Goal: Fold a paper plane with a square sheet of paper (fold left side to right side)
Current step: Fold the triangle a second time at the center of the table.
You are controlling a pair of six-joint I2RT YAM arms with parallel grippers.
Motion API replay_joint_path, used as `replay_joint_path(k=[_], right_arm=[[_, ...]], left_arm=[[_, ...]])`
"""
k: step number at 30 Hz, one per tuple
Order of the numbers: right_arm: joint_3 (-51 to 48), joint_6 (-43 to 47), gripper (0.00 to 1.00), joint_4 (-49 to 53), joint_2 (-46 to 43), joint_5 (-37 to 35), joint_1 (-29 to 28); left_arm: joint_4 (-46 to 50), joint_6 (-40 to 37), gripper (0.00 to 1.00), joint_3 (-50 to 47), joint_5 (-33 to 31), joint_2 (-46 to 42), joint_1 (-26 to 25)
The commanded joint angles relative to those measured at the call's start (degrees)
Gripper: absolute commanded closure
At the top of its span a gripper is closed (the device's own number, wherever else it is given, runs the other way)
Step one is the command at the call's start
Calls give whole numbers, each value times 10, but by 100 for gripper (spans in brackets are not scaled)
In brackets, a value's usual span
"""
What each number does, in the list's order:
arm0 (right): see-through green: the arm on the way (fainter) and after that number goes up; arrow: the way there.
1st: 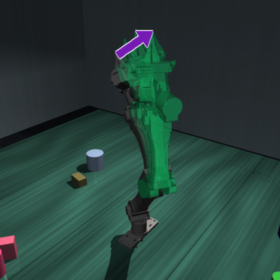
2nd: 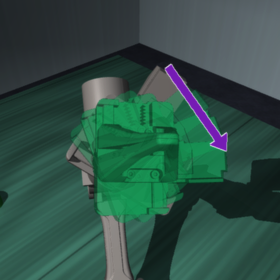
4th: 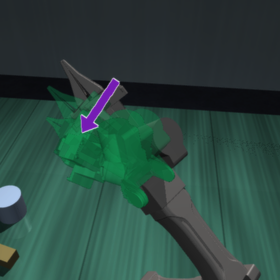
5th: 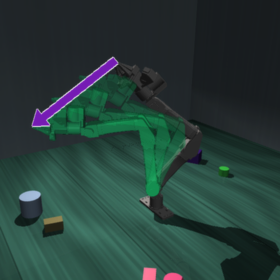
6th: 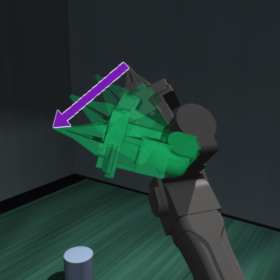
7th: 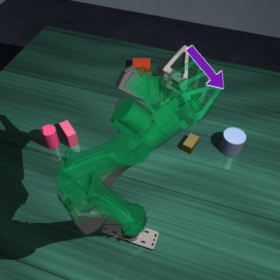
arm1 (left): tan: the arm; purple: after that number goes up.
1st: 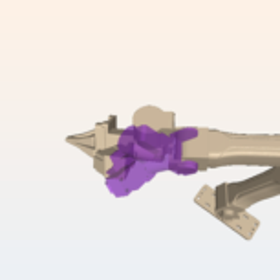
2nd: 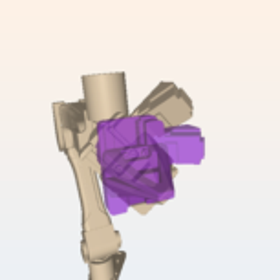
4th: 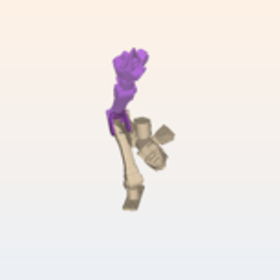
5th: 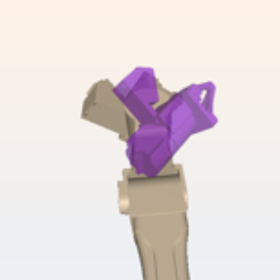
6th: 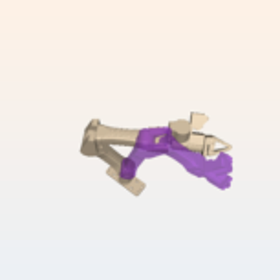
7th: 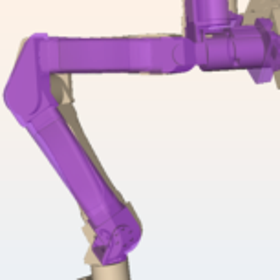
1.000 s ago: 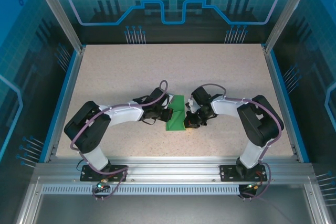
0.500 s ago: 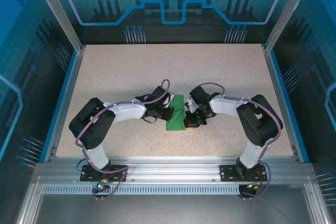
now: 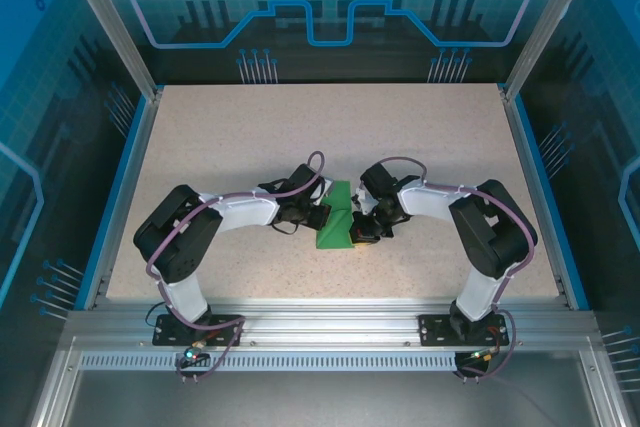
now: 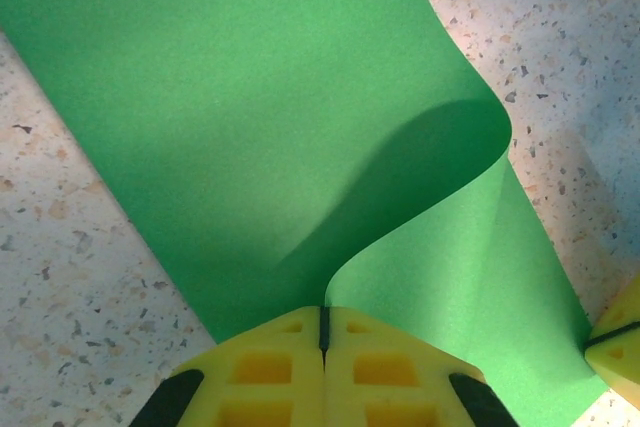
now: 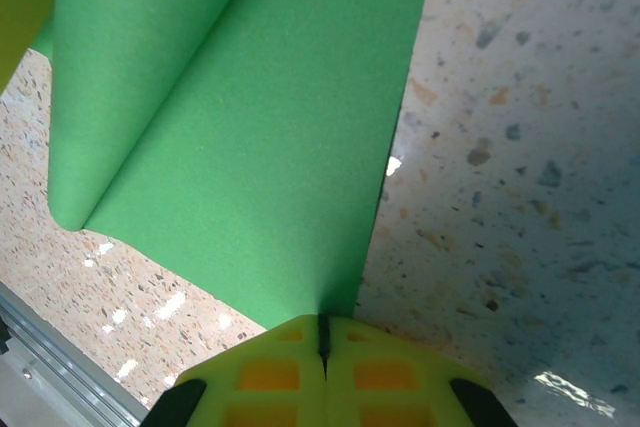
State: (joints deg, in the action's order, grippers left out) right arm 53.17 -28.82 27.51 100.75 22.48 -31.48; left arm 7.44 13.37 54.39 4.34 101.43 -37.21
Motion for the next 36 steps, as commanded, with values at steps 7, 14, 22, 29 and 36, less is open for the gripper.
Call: replay_joint_path(k=[7, 14, 22, 29, 36], right_arm=[[1, 10, 100, 29, 24, -36, -9], [0, 10, 100, 28, 24, -36, -10], [1, 10, 100, 29, 24, -35, -10], [0, 11, 100, 28, 23, -36, -10], [-4, 9, 99, -3, -6, 0, 3]], left_arm=[[18, -14, 100, 8, -11, -6, 6], [13, -13, 100, 3, -9, -7, 6], [4, -11, 100, 3, -4, 13, 6], [1, -11, 100, 1, 5, 28, 6], [5, -10, 100, -5, 12, 26, 6]])
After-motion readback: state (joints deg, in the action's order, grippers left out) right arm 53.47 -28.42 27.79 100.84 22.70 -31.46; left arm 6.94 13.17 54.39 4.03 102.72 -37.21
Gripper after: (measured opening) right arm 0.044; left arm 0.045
